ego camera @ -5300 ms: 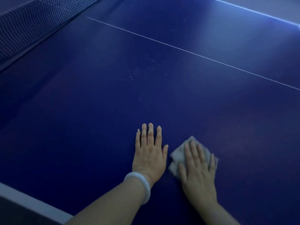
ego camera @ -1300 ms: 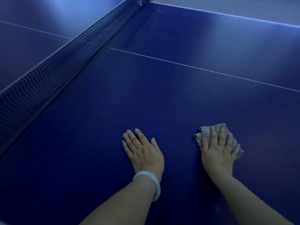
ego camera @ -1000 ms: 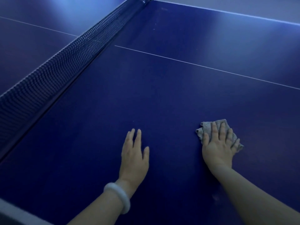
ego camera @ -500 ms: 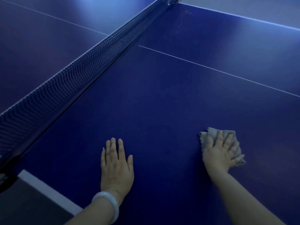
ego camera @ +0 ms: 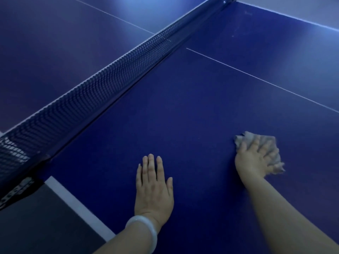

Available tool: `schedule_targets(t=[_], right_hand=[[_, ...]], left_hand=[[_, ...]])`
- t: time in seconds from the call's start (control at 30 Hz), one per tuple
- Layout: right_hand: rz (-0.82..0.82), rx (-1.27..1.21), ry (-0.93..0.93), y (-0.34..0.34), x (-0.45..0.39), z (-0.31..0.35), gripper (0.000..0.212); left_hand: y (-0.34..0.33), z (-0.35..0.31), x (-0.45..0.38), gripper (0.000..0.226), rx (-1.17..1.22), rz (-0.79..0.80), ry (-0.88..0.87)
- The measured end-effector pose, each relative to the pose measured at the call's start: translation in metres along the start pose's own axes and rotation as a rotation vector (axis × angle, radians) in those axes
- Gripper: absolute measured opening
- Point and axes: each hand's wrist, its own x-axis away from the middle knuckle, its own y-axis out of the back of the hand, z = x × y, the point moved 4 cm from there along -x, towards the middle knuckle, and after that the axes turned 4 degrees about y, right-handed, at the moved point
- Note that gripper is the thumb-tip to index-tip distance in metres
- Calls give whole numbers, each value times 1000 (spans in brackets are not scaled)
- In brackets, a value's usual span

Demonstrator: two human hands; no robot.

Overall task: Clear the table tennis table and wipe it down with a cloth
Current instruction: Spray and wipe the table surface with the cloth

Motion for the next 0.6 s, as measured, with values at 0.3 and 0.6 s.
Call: schedule_targets(t=[0.3,0.6], right_hand=[[148,144,981,-33,49,79,57],[57,60,190,-7,-6,39,63]], left_hand=[[0,0,0,70,-29,-13,2],[-3,1,0,70,-13,-14,0]])
